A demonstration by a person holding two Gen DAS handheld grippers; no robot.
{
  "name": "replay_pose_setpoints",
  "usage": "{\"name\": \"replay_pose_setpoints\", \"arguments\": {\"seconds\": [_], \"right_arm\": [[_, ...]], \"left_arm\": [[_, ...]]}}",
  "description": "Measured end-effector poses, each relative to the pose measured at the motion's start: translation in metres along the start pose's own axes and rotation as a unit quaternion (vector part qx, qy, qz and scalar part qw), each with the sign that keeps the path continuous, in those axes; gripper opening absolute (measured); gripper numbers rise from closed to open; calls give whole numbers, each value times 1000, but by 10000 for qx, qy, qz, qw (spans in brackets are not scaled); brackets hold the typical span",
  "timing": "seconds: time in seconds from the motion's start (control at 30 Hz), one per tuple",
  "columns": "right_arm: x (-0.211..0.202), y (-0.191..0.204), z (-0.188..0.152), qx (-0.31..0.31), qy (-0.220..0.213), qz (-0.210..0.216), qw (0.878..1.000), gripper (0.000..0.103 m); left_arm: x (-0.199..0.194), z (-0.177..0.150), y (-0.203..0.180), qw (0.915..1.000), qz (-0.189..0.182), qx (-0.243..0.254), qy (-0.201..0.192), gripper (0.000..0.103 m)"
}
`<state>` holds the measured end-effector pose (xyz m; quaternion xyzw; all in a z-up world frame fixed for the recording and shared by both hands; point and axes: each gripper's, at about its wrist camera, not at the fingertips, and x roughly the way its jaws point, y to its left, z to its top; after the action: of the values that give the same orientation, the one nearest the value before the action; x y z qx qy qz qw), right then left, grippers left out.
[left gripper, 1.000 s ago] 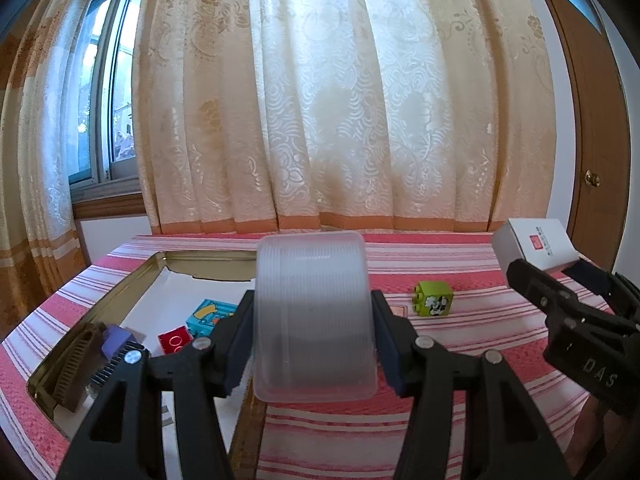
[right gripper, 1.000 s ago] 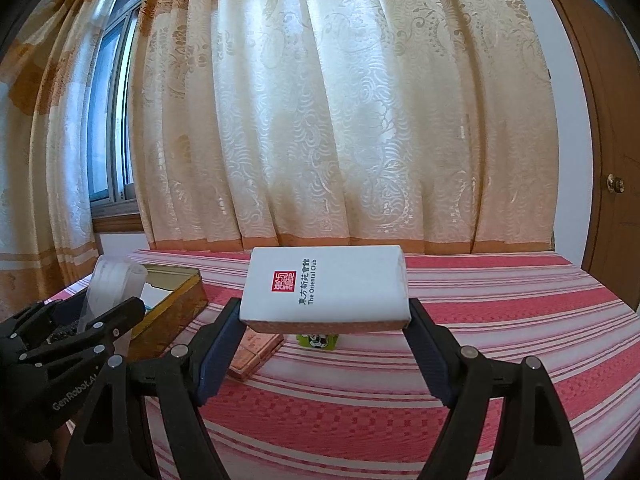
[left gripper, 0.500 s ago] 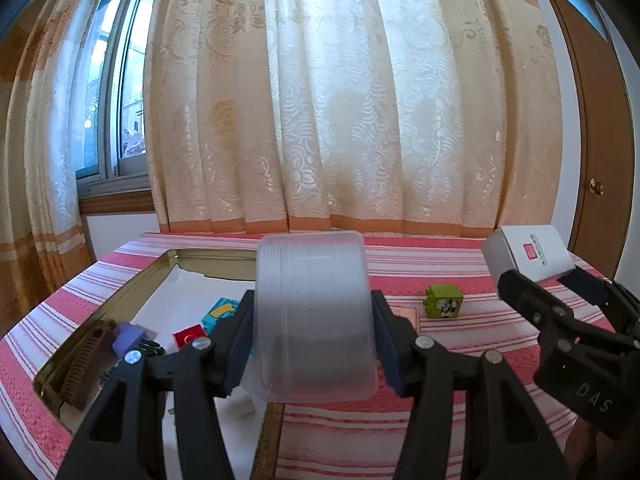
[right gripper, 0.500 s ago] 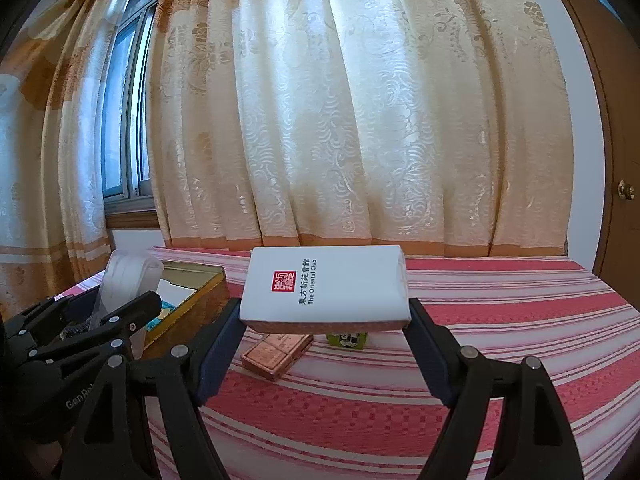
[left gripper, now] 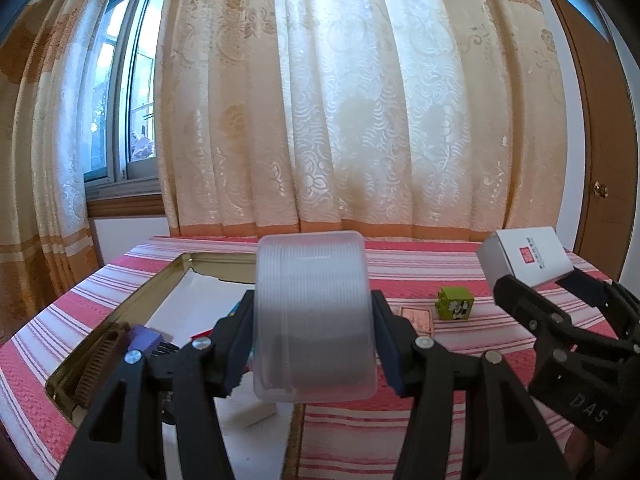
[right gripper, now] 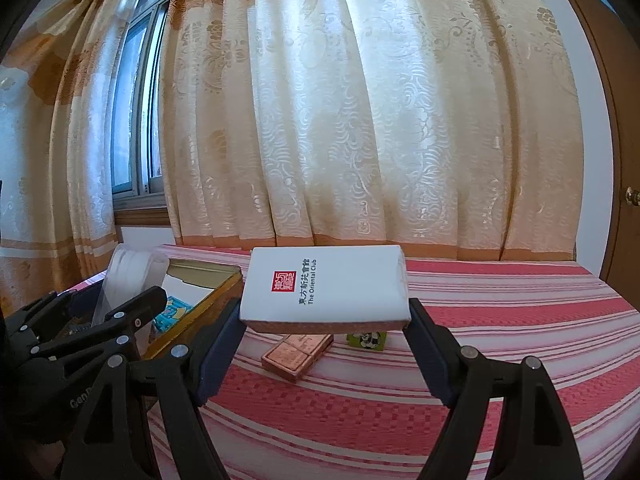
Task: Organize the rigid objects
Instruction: 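Carry the clear plastic box and white card box over the tin tray with both tools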
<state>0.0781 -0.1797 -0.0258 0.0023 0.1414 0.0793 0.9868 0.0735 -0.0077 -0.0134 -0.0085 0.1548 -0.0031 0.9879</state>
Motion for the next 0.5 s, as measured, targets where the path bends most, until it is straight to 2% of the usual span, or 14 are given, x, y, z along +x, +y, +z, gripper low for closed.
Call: {"name": "replay_pose_setpoints", "arguments": {"seconds": [0.5], "right_arm": [[2,13,-1,-75,9,115,9999,81]], "left_arm": [[0,0,20,9998,146,-101,-43,54]]}}
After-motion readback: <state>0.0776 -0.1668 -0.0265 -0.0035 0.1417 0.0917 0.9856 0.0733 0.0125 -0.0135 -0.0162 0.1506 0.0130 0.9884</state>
